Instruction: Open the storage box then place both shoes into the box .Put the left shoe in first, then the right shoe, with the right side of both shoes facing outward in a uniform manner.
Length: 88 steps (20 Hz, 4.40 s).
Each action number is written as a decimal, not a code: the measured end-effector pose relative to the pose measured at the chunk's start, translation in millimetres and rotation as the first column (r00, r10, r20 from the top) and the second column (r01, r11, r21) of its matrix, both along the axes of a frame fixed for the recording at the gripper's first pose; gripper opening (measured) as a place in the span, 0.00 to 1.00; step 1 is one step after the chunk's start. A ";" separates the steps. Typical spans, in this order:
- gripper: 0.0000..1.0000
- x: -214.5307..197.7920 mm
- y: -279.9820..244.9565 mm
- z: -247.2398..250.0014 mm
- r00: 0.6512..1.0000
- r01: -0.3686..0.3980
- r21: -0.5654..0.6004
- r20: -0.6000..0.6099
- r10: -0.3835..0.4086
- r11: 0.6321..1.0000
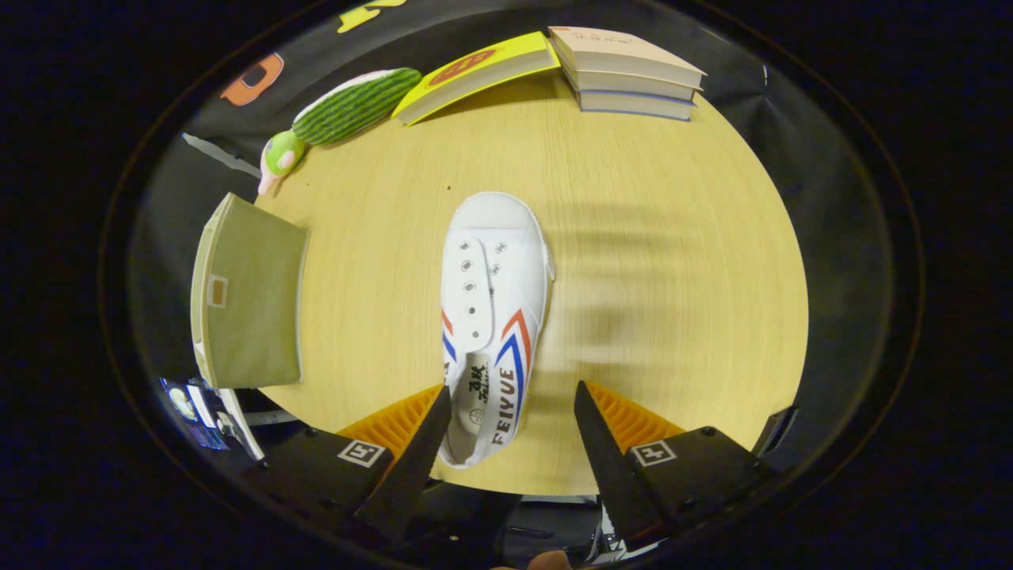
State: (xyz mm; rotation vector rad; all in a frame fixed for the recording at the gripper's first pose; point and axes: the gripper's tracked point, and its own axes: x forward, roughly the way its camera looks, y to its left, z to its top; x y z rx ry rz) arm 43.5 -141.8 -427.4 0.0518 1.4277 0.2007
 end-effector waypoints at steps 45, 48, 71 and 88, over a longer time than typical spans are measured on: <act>0.06 -44.1 355.4 190.0 0.994 0.112 0.266 -0.024 -0.110 0.957; 0.06 -44.6 375.8 170.9 0.995 0.102 0.232 -0.018 -0.101 0.967; 0.86 -13.1 370.1 159.7 0.924 0.033 0.099 0.375 -0.068 0.994; 1.00 -22.9 275.6 370.4 0.402 0.157 -0.001 0.913 -0.064 0.988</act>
